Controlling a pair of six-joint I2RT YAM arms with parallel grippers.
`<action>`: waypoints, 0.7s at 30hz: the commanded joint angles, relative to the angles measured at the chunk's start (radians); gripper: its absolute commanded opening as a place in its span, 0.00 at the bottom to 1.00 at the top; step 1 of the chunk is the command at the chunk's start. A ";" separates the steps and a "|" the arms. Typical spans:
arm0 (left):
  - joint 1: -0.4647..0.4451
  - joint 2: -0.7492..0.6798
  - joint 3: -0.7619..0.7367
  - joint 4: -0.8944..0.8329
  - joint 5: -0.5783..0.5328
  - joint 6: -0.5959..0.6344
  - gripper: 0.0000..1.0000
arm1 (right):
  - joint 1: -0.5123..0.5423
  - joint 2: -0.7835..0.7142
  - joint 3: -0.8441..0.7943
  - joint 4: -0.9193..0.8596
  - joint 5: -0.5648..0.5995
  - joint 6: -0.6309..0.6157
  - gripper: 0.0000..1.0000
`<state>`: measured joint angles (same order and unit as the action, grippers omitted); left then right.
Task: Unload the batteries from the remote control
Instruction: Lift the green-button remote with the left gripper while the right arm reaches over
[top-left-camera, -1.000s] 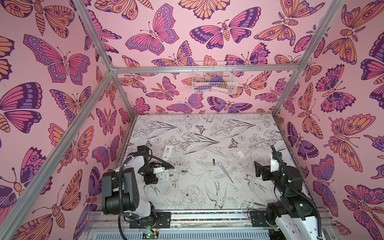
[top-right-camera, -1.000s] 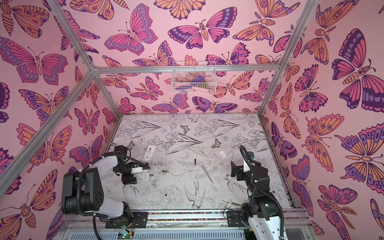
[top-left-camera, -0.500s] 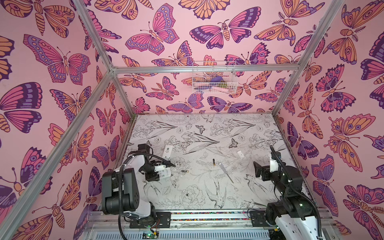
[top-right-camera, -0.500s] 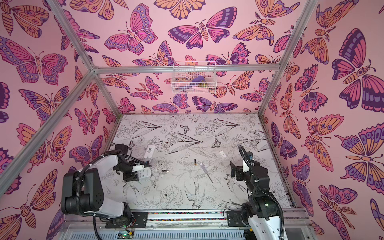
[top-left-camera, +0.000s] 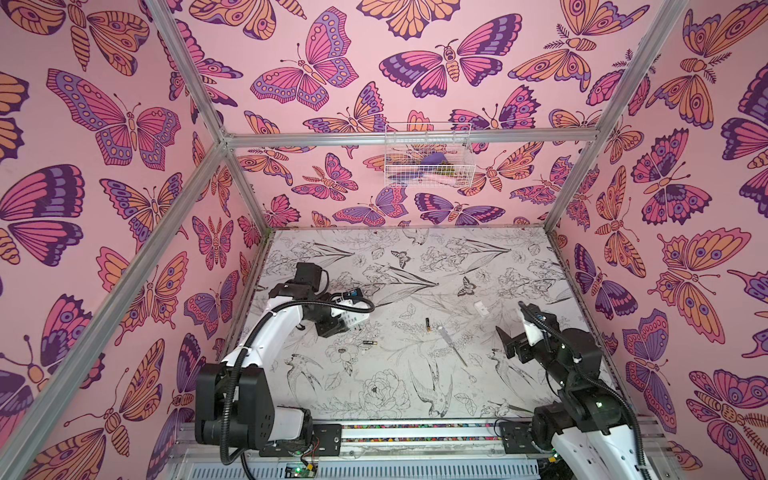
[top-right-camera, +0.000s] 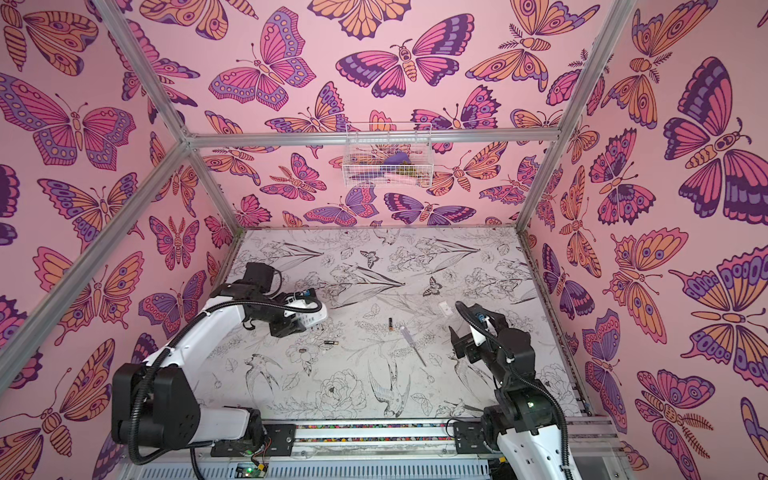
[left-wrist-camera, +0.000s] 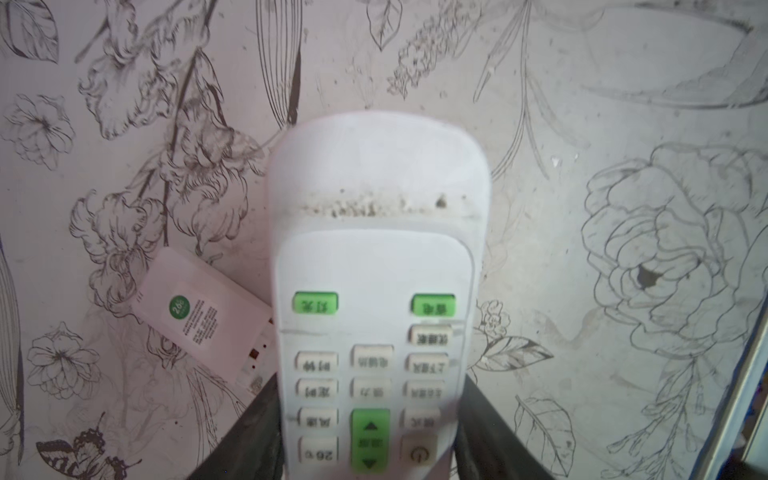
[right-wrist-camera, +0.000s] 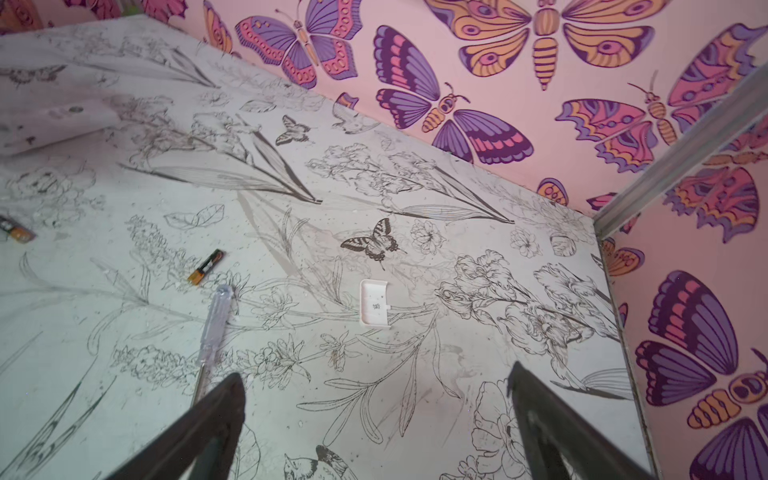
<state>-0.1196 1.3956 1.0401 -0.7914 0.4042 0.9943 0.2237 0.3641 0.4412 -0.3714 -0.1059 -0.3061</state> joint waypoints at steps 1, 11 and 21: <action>-0.028 0.048 0.076 0.014 0.110 -0.216 0.46 | 0.073 0.038 0.060 0.021 0.030 -0.197 1.00; -0.078 0.133 0.158 0.098 0.176 -0.505 0.48 | 0.312 0.183 0.066 0.097 0.260 -0.652 1.00; -0.117 0.143 0.065 0.187 0.197 -0.523 0.47 | 0.525 0.500 0.148 0.238 0.395 -0.941 0.97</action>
<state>-0.2169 1.5272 1.1305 -0.6334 0.5560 0.4805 0.7136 0.8070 0.5407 -0.2157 0.2428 -1.1172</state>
